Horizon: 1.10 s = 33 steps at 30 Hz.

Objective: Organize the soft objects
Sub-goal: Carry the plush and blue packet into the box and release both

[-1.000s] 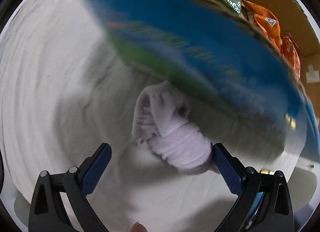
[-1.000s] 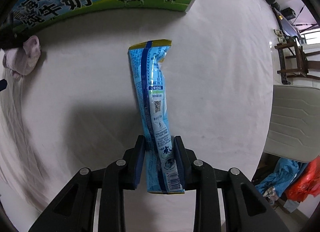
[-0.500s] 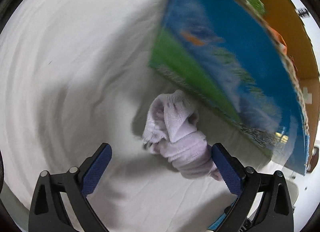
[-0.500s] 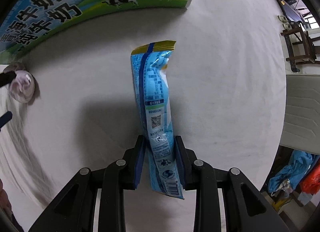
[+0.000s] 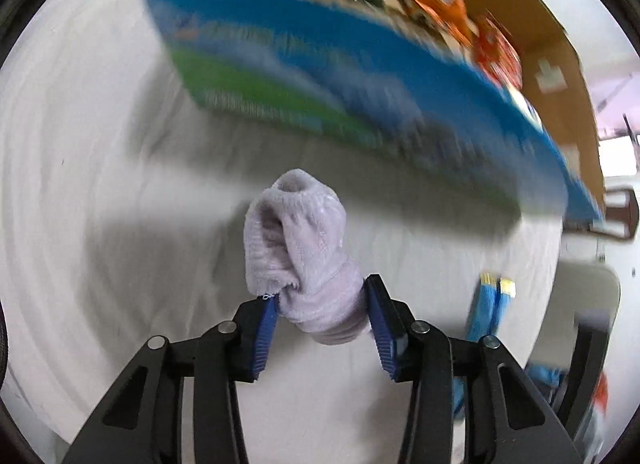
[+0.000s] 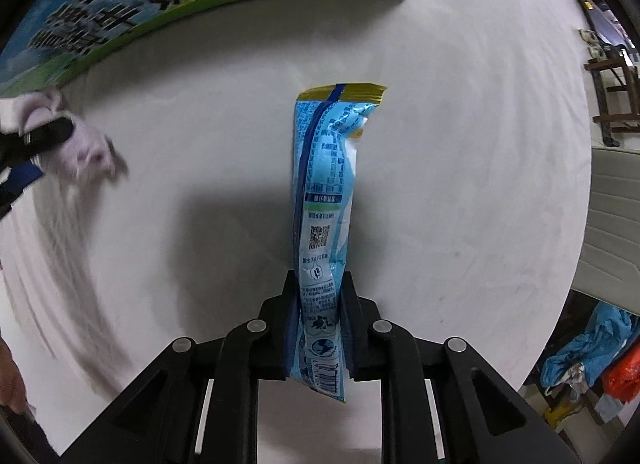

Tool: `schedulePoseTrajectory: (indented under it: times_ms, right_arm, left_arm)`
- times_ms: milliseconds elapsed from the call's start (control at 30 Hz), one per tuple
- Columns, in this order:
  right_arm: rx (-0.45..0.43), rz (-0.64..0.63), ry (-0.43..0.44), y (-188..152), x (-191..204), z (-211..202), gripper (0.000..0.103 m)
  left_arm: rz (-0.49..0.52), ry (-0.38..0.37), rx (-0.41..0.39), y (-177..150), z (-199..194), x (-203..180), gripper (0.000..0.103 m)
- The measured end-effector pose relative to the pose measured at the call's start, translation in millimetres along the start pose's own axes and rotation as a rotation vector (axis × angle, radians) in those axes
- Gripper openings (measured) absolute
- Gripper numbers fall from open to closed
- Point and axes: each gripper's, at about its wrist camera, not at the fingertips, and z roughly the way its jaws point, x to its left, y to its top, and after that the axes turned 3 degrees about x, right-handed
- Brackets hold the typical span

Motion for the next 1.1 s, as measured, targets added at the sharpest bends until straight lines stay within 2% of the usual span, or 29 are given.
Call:
schedulePoseTrajectory:
  times_ms: [67,133,200,233,367,433,667,833,1100]
  right_arm:
    - [0.003,-0.01,0.009,-4,0,0,0.019]
    - [0.002,-0.015,0.009,-8,0,1,0.019]
    - [-0.001,-0.018,0.016,-8,0,1,0.019]
    - [-0.005,-0.02,0.022,-8,-1,-1,0.019]
    - [-0.038,-0.054,0.045,-1,-4,-22,0.016]
    - [-0.067,-0.075,0.066,-5,-3,-41,0.016]
    - [-0.222,-0.132,0.152,-9,14,-137,0.016]
    - [-0.337,-0.155,0.184,-2,26,-199,0.016]
    - [-0.433,-0.134,0.217,24,47,-245,0.016]
  left_arm:
    - [0.029,-0.003,0.026,-11,-7,0,0.04]
    - [0.047,-0.009,0.039,-40,-11,0,0.04]
    - [0.066,-0.002,0.042,-48,-15,-6,0.04]
    - [0.07,-0.002,0.037,-61,-19,-15,0.04]
    - [0.118,0.016,-0.022,-75,-45,-33,0.04]
    - [0.141,0.01,-0.061,-72,-57,-53,0.04]
    - [0.194,-0.012,-0.201,-55,-120,-82,0.04]
    - [0.216,0.007,-0.288,-37,-164,-83,0.04]
    - [0.237,0.06,-0.389,18,-186,-91,0.04]
